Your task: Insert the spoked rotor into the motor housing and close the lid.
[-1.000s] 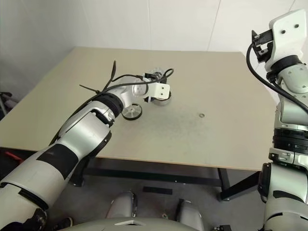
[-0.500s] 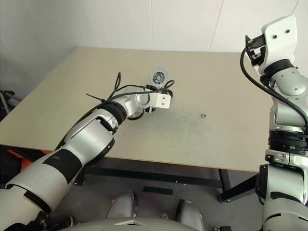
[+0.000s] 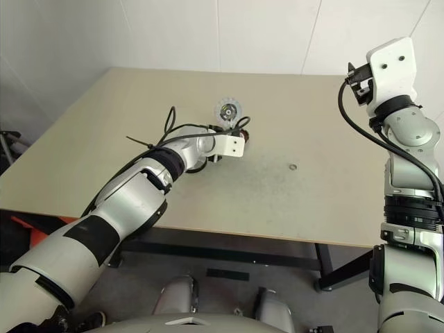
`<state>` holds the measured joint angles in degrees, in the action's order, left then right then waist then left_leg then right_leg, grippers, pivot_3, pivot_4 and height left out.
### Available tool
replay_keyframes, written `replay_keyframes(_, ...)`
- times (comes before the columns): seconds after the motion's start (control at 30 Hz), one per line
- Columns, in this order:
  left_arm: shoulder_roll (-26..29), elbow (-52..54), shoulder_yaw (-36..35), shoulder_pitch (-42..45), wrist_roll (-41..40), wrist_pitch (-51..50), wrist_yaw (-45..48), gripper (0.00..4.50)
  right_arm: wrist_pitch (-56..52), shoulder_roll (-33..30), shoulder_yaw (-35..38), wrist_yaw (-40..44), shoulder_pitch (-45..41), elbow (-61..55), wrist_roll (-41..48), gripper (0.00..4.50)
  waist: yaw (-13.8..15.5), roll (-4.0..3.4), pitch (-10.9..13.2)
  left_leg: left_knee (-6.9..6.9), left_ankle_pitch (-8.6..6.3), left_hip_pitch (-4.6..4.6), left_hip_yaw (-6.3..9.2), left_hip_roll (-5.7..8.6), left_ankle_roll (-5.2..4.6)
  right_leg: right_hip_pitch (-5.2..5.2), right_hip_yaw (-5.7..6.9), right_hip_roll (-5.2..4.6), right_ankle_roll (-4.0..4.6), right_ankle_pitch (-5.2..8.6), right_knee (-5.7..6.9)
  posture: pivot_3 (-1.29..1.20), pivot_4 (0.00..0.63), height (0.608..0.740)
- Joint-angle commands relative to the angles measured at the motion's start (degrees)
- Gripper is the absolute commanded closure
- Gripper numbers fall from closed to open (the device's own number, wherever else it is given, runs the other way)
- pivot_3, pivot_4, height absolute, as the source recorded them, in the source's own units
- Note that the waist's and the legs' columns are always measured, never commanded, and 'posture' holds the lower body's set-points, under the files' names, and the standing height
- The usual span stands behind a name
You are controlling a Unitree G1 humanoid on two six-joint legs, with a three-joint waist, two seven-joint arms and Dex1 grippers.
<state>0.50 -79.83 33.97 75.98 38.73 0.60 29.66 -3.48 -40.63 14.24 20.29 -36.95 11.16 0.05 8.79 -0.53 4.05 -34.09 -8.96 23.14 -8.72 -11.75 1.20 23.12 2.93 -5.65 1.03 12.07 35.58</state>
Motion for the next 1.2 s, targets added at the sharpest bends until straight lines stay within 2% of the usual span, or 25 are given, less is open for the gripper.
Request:
replay_keyframes(0.03,-0.4,0.5,-0.8,1.6,-0.1,-0.8,-1.0,1.58,1.0,-0.2,0.4,-0.9,-0.1,-3.2,0.0,1.84,0.0,0.00,0.0,0.01,0.00,0.00,0.00,0.00,0.00,0.00,0.00,0.00,0.00,0.00,-0.01,0.00,0.000,0.740)
replay_keyframes(1.0,-3.8,-0.2,-3.4,1.7,-1.1,-4.2,-4.0,1.58,4.3,1.0,0.0,-4.0,3.8,0.4,-0.4,1.84,0.0,-0.01,0.0,0.09,-0.04,0.06,-0.01,0.02,-0.07,-0.03,0.05,-0.03,-0.01,0.00,-0.22,0.00,0.000,0.740)
replay_keyframes(1.13,-4.0,-0.2,-4.9,1.5,-1.8,-5.5,-5.7,2.42,5.0,1.0,0.2,-4.3,4.2,1.5,-0.3,1.84,0.0,-0.02,0.0,0.09,-0.05,0.06,-0.01,0.02,-0.08,-0.03,0.05,-0.03,-0.01,0.00,-0.24,0.00,0.000,0.740)
replay_keyframes(1.2,-4.0,-0.3,-5.1,1.5,-1.7,-5.6,-6.3,2.42,5.3,1.0,0.3,-4.5,4.5,1.8,-0.2,1.84,-0.1,-0.02,0.0,0.10,-0.05,0.06,-0.01,0.02,-0.08,-0.03,0.06,-0.03,-0.01,0.00,-0.25,0.00,0.000,0.740)
